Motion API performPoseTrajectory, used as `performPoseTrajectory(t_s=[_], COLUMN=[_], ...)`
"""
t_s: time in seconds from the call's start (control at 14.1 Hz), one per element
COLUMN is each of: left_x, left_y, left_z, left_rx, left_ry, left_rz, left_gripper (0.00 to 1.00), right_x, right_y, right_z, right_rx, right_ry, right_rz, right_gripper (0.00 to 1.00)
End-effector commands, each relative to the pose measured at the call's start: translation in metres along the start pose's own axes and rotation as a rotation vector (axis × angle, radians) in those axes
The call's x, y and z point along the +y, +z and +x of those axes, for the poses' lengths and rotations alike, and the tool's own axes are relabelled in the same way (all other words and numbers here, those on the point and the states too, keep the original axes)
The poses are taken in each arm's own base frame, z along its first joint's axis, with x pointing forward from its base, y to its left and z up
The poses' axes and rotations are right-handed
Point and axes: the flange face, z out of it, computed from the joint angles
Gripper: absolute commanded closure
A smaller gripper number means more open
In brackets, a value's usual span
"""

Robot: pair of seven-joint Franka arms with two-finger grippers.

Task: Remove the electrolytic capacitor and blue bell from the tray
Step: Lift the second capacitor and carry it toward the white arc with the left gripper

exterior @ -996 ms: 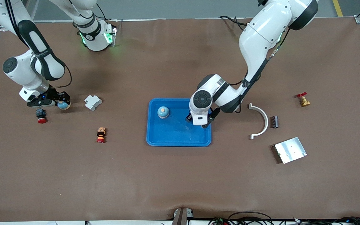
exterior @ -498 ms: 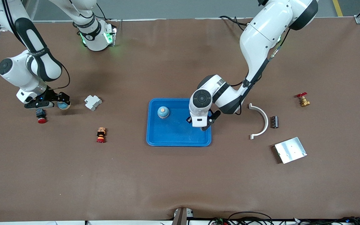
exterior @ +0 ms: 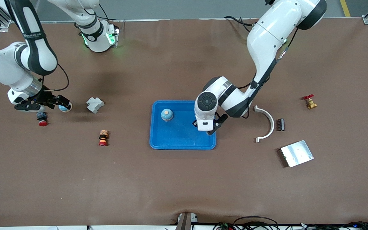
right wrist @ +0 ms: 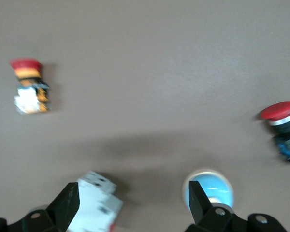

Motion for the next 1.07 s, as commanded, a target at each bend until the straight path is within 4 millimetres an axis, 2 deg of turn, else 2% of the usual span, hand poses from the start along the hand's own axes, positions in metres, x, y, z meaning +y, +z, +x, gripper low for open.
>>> performPoseTrajectory(t_s=[0.0, 0.28, 0.5, 0.64, 0.71, 0.85, 1.0], left_x=[-0.019, -0.047, -0.083, -0.112, -0.124, -0.140, -0.154], left_y=[-0.042, -0.079, -0.111, -0.130, -0.134, -0.132, -0.125], left_z=[0.010, 0.043, 0.093, 0.133, 0.154, 0.185, 0.210], left_rx=[0.028, 0.014, 0.025, 0.030, 0.027, 0.017, 0.017], left_ry=[0.154, 0.288, 0.381, 0.443, 0.482, 0.528, 0.586], left_rz=[0.074, 0.104, 0.088, 0.076, 0.071, 0.067, 0.053], left_gripper=[1.00, 1.00, 1.00, 1.00, 1.00, 1.00, 1.00], right_x=[-0.041, -0.074, -0.104, -0.113, -0.122, -0.136, -0.164], right_y=[-0.026, -0.061, -0.081, -0.091, -0.098, -0.089, -0.085], right_z=[0.010, 0.036, 0.048, 0.055, 0.058, 0.058, 0.055], right_rx=[-0.019, -0.029, -0.040, -0.028, -0.020, -0.037, -0.065], right_ry=[0.155, 0.290, 0.518, 0.744, 0.793, 0.765, 0.716], right_rz=[0.036, 0.056, 0.066, 0.074, 0.074, -0.005, -0.042], right_gripper=[0.00, 0.00, 0.00, 0.00, 0.00, 0.00, 0.00])
